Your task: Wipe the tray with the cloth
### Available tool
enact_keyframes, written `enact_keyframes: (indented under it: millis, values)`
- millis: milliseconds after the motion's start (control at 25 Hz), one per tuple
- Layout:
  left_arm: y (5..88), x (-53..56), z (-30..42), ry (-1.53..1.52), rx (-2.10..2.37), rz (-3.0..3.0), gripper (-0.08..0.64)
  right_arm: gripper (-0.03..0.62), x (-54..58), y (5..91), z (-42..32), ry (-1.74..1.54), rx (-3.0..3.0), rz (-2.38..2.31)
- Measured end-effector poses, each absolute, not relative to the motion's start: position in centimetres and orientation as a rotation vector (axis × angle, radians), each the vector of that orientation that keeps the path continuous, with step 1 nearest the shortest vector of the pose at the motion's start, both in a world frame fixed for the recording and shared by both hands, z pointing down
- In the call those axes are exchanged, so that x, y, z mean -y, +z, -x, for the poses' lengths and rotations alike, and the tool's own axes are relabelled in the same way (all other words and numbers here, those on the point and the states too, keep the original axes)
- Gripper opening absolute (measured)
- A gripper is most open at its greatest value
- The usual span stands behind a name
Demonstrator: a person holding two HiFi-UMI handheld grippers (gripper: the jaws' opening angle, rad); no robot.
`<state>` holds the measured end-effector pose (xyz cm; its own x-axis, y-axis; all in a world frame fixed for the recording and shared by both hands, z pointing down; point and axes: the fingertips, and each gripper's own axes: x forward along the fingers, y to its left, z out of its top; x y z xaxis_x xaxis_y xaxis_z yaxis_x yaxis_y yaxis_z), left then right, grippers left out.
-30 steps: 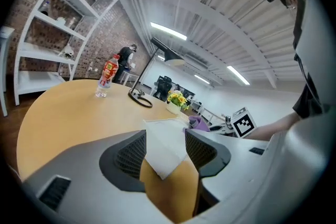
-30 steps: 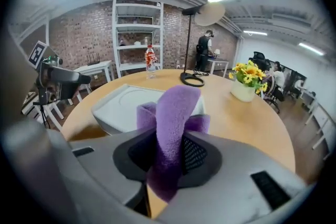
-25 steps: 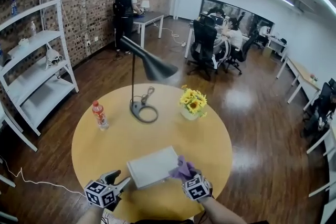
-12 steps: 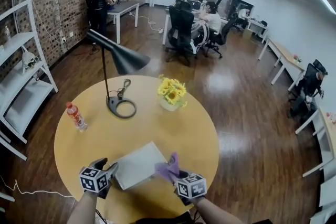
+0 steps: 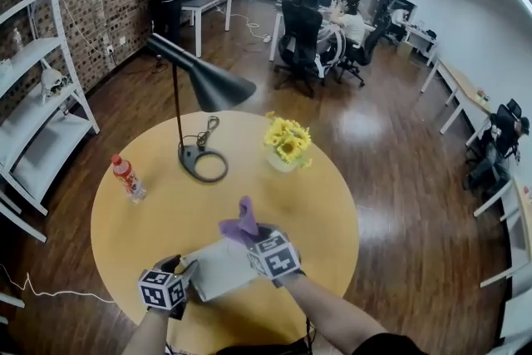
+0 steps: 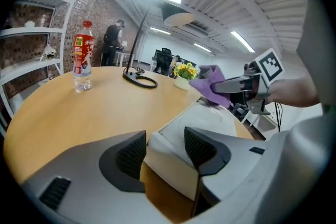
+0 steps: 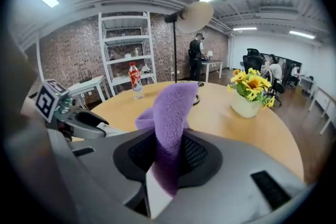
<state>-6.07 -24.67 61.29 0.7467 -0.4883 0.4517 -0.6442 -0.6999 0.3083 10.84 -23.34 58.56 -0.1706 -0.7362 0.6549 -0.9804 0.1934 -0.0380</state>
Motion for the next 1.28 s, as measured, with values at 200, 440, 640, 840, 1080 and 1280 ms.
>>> enact_keyframes:
  millis: [200, 440, 640, 840, 1080, 1280]
  values:
    - [61.4, 24.7, 6.2, 0.433, 0.889, -2.457, 0.213, 0.092, 24.5, 61.1, -10.4, 0.545, 1.725, -1.449]
    - [61.3, 24.8, 6.0, 0.474, 0.903, -2.468, 0.213, 0.092, 20.5, 62.6, -11.2, 0.565, 1.745, -1.389]
    - [61.3, 24.7, 6.1, 0.470, 0.925, -2.466, 0.213, 0.092, 17.2, 62.8, -11.9, 0.583, 1.781, -1.478]
    - [61.1, 24.7, 6.1, 0.477, 0.954, -2.474, 0.213, 0.092, 14.4, 63.0, -12.5, 0.630, 1.786, -1.517]
    - [59.1, 23.2, 7.2, 0.364, 0.961, -2.524, 0.216, 0.092, 12.7, 63.3, -12.7, 0.665, 1.804, -1.530]
    - [56.1, 21.5, 10.9, 0.240, 0.978, -2.557, 0.216, 0.091, 17.5, 60.9, -10.6, 0.632, 1.898, -1.473]
